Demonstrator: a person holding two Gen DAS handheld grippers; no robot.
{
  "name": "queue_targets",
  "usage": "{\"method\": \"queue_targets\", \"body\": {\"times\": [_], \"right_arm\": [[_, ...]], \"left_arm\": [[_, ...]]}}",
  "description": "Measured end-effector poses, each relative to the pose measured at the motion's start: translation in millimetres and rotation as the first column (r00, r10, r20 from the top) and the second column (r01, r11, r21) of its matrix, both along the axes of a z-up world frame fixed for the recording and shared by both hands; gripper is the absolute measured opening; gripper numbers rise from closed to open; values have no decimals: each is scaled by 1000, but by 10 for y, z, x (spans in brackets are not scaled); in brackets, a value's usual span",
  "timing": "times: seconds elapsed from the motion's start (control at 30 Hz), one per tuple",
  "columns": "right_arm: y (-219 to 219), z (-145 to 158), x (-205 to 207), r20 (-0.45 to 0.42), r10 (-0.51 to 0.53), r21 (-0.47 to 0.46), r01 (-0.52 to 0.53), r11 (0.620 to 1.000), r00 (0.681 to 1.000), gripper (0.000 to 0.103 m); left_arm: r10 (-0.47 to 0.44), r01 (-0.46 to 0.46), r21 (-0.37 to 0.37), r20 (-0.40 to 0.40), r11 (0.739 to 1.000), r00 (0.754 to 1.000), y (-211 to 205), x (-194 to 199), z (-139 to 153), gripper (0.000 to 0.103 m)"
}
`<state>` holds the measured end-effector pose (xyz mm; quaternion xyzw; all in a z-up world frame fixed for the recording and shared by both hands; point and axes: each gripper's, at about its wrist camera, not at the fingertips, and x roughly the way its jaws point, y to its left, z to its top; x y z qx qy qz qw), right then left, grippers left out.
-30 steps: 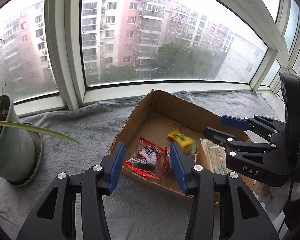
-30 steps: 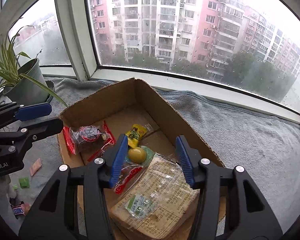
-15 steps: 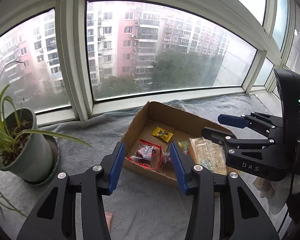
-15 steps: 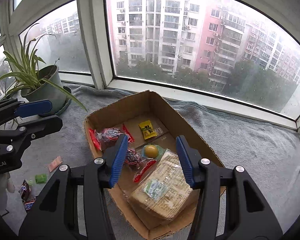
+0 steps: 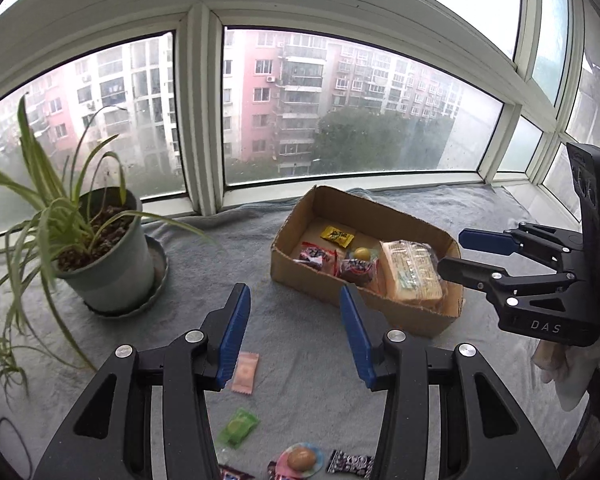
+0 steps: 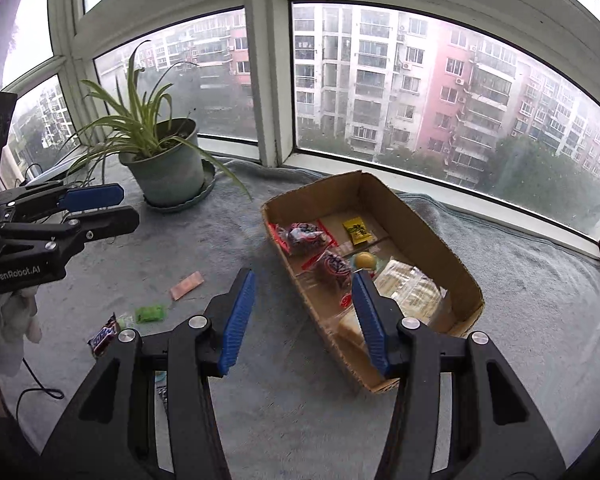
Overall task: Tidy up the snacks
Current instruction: 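Withdraw both grippers from the box toward the Snickers bars, then close the left gripper on a Snickers bar while the right grips the black candy packet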
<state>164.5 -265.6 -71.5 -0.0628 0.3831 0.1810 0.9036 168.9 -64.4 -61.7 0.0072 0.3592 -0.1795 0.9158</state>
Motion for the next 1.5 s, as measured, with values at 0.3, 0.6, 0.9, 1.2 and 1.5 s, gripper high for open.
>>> {"method": "queue_targets", "body": {"times": [0.3, 0.6, 0.9, 1.2, 1.5], "right_arm": [[335, -235, -450, -62, 110, -25, -111, 993, 992, 52], [621, -733, -667, -168, 173, -41, -182, 982, 970, 52], [792, -1107, -754, -265, 218, -40, -236, 971, 939, 52], [936, -1301, -720, -305, 241, -44, -266, 963, 921, 52], [993, -1391, -663, -327, 248, -54, -280, 959, 912, 44]], "left_arm": [[87, -87, 6, -69, 996, 994, 625, -305, -173, 45], [136, -139, 2, -201, 990, 970, 925, -595, -643, 45], [132, -135, 11, -295, 991, 946, 936, -823, -1040, 45], [125, -127, 15, -326, 992, 937, 914, -864, -1198, 45], [113, -116, 12, -354, 993, 928, 882, -818, -1332, 45]]}}
